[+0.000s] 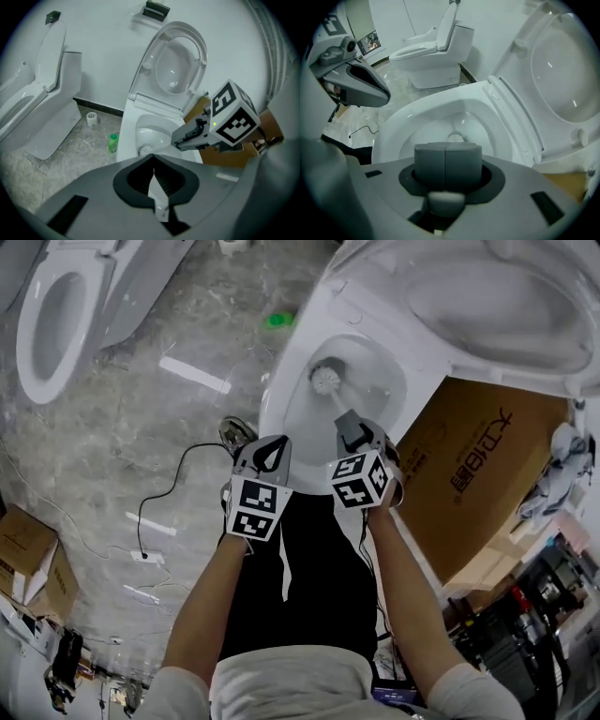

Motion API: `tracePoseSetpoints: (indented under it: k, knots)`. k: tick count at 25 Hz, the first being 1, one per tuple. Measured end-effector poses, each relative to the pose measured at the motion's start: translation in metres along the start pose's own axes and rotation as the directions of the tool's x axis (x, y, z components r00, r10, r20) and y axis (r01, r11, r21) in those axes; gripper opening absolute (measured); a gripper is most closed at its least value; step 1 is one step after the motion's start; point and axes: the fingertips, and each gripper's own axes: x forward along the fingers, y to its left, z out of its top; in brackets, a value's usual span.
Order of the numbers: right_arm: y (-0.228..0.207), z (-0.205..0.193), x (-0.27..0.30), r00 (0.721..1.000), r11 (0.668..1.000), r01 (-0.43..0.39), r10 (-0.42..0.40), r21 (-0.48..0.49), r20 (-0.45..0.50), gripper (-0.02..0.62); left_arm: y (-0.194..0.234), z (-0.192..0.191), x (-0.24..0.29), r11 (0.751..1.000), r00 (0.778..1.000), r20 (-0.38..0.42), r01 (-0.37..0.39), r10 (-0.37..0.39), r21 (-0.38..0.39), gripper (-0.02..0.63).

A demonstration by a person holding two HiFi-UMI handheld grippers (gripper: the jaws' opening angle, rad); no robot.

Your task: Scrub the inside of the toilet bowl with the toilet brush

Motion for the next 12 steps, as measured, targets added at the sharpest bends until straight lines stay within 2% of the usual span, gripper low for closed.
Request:
tracePoseSetpoints:
  k: [6,12]
  knots:
    - [-0.027,0.016,0.008,1.000,0.999,0.020,-0.020,-0.026,-0.008,0.148,0.010,0.001,-0.002,0.999,0.998,0.037,-0.042,0.043,-0.031,0.011]
    - [-0.059,0.002,0.004,0.999,0.998,0.048,-0.048,0.036,0.006,0.147,0.006,0.002,0.007,0.998,0.998,0.030,-0.056,0.057,-0.022,0.011]
